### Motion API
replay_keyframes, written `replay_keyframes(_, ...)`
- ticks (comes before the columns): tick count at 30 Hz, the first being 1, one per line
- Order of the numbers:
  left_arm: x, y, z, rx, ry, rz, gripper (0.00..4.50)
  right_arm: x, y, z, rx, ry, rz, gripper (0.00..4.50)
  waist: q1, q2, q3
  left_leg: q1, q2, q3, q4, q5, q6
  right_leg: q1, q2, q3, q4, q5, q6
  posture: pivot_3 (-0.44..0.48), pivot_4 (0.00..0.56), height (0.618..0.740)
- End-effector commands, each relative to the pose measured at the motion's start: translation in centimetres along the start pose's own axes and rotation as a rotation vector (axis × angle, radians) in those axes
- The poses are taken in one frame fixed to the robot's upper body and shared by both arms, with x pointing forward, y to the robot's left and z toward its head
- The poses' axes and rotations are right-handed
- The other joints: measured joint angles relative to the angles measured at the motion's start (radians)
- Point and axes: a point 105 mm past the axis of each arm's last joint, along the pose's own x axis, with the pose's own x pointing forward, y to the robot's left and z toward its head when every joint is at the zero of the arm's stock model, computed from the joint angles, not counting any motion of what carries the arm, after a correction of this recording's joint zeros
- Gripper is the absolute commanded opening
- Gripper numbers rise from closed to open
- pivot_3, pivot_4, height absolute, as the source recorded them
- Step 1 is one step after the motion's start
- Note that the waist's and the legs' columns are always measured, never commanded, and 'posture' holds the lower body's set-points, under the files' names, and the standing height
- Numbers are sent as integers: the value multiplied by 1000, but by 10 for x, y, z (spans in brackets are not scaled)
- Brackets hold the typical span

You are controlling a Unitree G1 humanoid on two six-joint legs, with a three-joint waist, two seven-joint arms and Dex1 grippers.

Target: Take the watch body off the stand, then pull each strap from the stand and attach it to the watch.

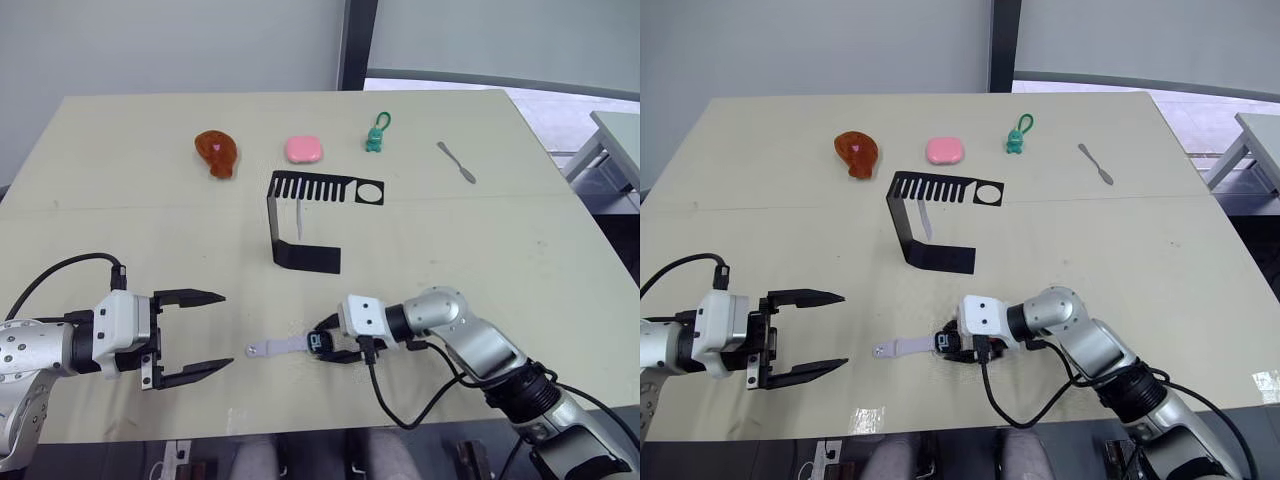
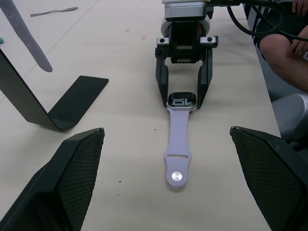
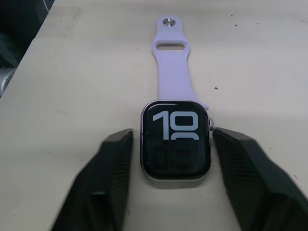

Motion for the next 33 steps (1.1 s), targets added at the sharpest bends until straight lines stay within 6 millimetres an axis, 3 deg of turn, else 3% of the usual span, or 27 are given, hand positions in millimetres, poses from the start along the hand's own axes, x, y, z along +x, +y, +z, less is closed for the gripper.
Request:
replay_keyframes(1, -2, 0, 2, 29, 2, 3, 4500, -25, -6, 0, -41, 1, -39, 4411, 0, 0, 0, 0, 0, 0, 0, 0, 0, 0, 0, 0, 0, 0, 0, 0, 150, 740)
replay_keyframes(6, -17, 3, -8, 5, 26, 86, 4500, -86, -1, -18, 60, -16, -106, 4411, 6, 0, 0, 0, -1, -1, 0, 0, 1, 1, -1, -1, -1, 0, 0, 0, 150, 740)
replay_keyframes(10, -44, 9, -33, -58, 79, 238, 4500, -145, -14, -38, 87, -59, -343, 4411, -1, 0, 0, 1, 0, 0, 0, 0, 1, 2, 0, -1, -1, 0, 0, 0, 150, 740)
replay_keyframes(15, -85, 22, -59, -115, 127, 476, 4500, -223, -27, -78, 161, 35, -680, 4411, 0, 0, 0, 3, 0, 4, 0, 0, 1, 1, 1, -4, -1, 0, 0, 0, 150, 740)
replay_keyframes(18, -96, 26, -65, -120, 130, 557, 4500, -250, -23, -95, 195, 69, -807, 4411, 0, 0, 0, 3, 1, 5, 0, -1, 1, 1, 1, -4, -1, 0, 0, 0, 150, 740)
replay_keyframes(21, -92, 32, -62, -85, 100, 609, 4500, -255, -15, -109, 205, 108, -836, 4411, 2, 0, 0, 4, 1, 5, 0, -1, 1, 1, 0, -2, 0, 0, 0, 0, 150, 740)
replay_keyframes(25, -81, 34, -56, -72, 71, 613, 4500, -250, -17, -109, 199, 73, -843, 4411, 0, 0, 0, 4, 1, 5, 1, -1, 1, 1, 0, -1, 2, 0, 0, 0, 150, 740)
replay_keyframes(33, -31, 33, -19, -170, -123, 658, 4500, -167, -81, -62, 202, -223, -765, 4411, -26, 0, 0, 9, 4, 8, -1, -1, -3, 2, 2, 7, 5, 0, 0, 0, 150, 740)
